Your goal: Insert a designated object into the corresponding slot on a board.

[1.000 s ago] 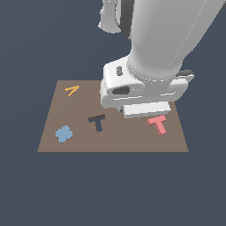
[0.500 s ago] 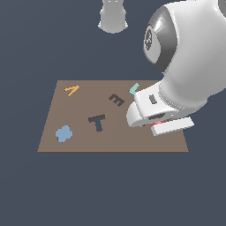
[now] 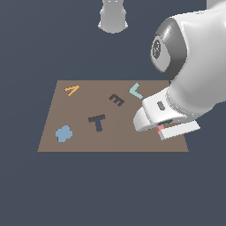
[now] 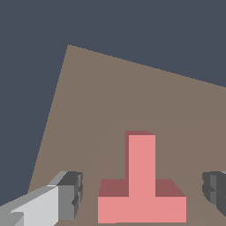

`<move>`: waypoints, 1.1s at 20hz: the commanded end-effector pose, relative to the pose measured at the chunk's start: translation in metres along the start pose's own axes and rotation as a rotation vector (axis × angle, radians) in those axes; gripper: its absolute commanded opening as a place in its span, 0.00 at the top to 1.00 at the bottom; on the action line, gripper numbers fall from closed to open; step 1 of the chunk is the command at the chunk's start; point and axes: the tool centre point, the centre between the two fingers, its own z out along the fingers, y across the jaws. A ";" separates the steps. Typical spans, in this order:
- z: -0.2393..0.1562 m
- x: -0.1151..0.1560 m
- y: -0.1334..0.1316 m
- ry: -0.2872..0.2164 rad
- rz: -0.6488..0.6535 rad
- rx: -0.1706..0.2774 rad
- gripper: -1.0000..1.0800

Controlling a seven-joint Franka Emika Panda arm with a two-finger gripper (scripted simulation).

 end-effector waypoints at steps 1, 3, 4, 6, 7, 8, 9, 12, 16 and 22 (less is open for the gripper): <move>0.001 0.000 0.000 0.000 0.000 0.000 0.04; 0.006 0.000 0.000 0.001 0.000 0.000 0.04; 0.010 0.001 0.000 0.001 0.000 0.000 0.04; 0.016 0.001 0.000 0.001 -0.001 -0.001 0.04; 0.018 0.001 0.000 0.001 -0.001 -0.001 0.04; 0.020 0.001 0.000 0.001 -0.001 -0.001 0.04; 0.020 0.001 0.000 0.001 -0.001 -0.001 0.04; 0.020 0.001 0.000 0.001 -0.001 -0.001 1.00; 0.020 0.001 0.000 0.001 -0.001 -0.001 1.00; 0.017 0.001 0.000 0.001 -0.001 -0.001 1.00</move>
